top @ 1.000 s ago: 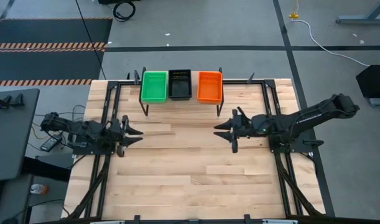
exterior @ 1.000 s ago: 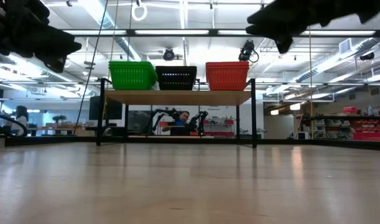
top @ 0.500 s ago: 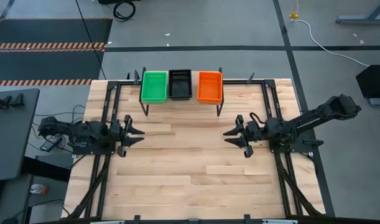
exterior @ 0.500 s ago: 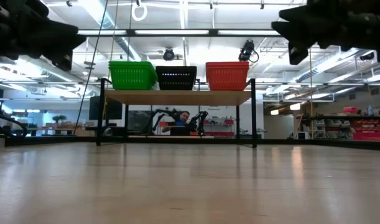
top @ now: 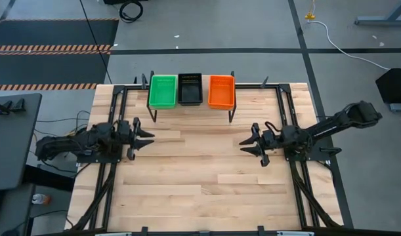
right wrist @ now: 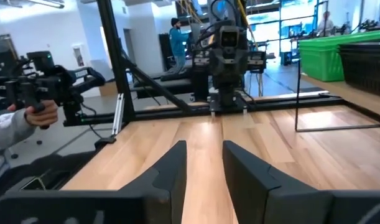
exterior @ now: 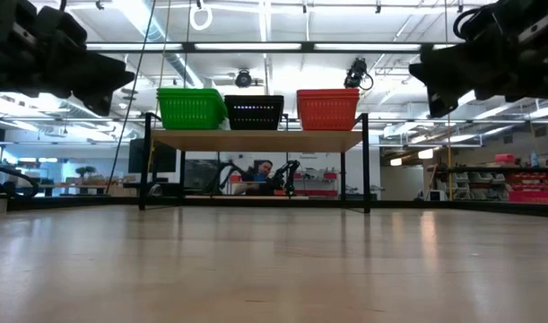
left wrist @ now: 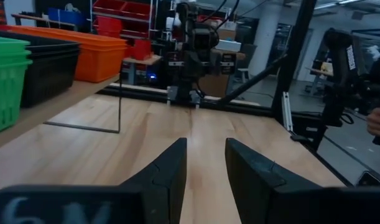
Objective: Stack baskets on shelf by color
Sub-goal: Return to Home Position
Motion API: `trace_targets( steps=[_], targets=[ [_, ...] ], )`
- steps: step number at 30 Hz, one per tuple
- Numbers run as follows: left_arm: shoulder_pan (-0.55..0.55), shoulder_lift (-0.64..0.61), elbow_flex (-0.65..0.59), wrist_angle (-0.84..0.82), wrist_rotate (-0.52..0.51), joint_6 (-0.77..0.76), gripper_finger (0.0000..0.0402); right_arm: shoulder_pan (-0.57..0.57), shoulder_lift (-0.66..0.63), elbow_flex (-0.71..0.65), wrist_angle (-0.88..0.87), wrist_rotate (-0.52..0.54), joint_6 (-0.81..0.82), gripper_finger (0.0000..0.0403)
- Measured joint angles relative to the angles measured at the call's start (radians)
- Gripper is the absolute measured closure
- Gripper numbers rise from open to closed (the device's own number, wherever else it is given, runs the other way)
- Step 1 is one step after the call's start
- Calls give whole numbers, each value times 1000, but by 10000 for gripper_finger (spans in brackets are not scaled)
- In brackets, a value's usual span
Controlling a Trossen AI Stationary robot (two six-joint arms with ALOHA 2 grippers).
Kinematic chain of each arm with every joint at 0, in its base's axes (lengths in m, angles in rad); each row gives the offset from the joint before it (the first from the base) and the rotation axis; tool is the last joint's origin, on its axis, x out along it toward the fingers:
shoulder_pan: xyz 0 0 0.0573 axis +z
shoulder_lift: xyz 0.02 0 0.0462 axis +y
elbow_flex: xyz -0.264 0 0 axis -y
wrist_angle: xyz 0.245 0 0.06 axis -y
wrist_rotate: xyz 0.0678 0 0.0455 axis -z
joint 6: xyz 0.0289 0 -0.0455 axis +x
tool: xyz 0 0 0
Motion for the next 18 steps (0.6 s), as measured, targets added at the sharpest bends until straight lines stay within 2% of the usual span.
trace_targets(
  steps=[5, 8, 12, 16, 18],
  targets=[
    [29, 0, 0, -4, 5, -6, 285, -66, 0, 0, -22, -78, 0, 323],
    [29, 0, 0, -7, 7, -6, 285, -123, -6, 0, -29, -177, 1, 351],
    [29, 0, 0, -13, 8, -26, 285, -208, -61, 0, -123, -265, 20, 392],
    [29, 0, 0, -15, 8, -26, 285, -268, -149, 0, -229, -374, 78, 394],
    [29, 0, 0, -18, 4, -24, 285, -271, -204, 0, -307, -365, 89, 396]
  ],
)
